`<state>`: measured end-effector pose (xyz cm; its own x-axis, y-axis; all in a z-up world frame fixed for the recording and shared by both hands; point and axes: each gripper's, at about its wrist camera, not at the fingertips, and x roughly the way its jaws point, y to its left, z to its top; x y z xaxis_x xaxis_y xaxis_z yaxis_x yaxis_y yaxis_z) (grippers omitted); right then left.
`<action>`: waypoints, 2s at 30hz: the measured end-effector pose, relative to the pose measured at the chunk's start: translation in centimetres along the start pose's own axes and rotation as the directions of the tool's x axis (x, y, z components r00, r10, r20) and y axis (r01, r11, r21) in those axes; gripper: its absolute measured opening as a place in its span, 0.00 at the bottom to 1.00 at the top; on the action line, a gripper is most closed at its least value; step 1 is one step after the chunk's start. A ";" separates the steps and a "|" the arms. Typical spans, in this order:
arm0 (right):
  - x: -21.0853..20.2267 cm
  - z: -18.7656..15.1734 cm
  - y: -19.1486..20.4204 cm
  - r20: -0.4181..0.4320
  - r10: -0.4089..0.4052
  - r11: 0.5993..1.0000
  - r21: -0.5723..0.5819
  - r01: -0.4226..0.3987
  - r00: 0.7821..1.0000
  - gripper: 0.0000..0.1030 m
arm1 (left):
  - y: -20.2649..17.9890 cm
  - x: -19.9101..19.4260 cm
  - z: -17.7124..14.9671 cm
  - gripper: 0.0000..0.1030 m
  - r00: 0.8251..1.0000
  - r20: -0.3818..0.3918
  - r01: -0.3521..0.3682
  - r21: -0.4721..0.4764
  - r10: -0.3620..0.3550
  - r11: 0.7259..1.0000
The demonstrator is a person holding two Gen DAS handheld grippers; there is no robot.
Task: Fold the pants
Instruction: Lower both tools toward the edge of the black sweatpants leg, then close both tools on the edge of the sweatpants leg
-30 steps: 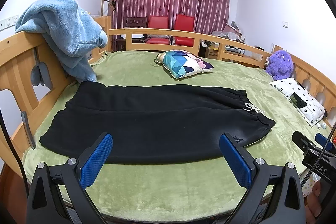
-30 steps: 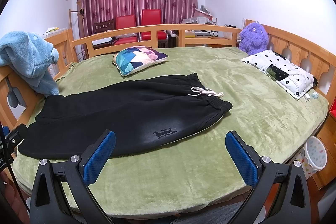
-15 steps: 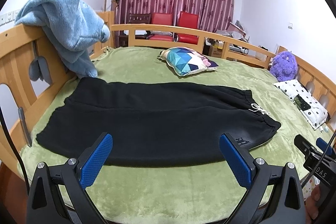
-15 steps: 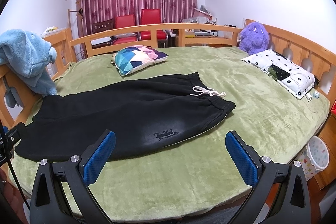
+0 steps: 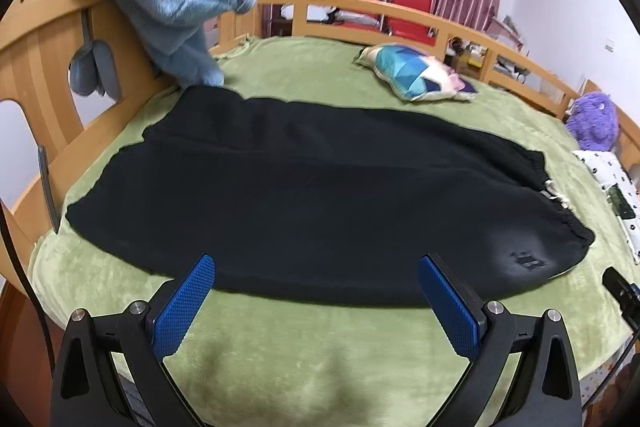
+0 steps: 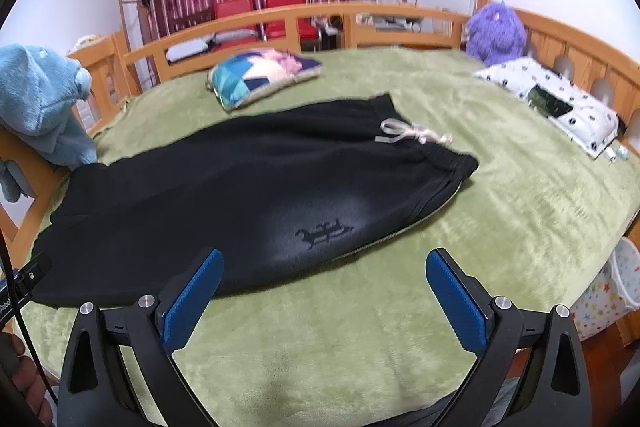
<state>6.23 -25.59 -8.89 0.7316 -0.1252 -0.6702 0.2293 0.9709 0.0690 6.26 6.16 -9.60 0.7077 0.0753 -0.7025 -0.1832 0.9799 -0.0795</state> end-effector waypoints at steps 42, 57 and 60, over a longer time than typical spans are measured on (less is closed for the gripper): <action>17.0 -2.6 -5.2 -0.164 0.057 0.965 0.261 -0.012 0.985 0.69 | 12.7 14.3 -2.3 0.90 0.986 -0.160 -0.102 -0.347 0.048 0.932; 20.4 -0.1 -3.7 -0.177 0.083 0.970 0.241 -0.039 0.981 0.40 | 14.6 15.3 -0.7 0.31 0.978 -0.151 -0.183 -0.309 0.142 0.933; 20.5 0.8 -2.3 -0.160 0.043 0.985 0.171 -0.015 0.986 0.25 | 15.0 15.2 0.2 0.16 0.982 -0.140 -0.164 -0.277 0.129 0.947</action>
<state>21.24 -30.57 -22.19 0.6286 -0.0494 -0.7762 0.3248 0.9235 0.2042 14.37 22.03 -21.32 0.5759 0.1747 -0.7987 -0.4789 0.8639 -0.1563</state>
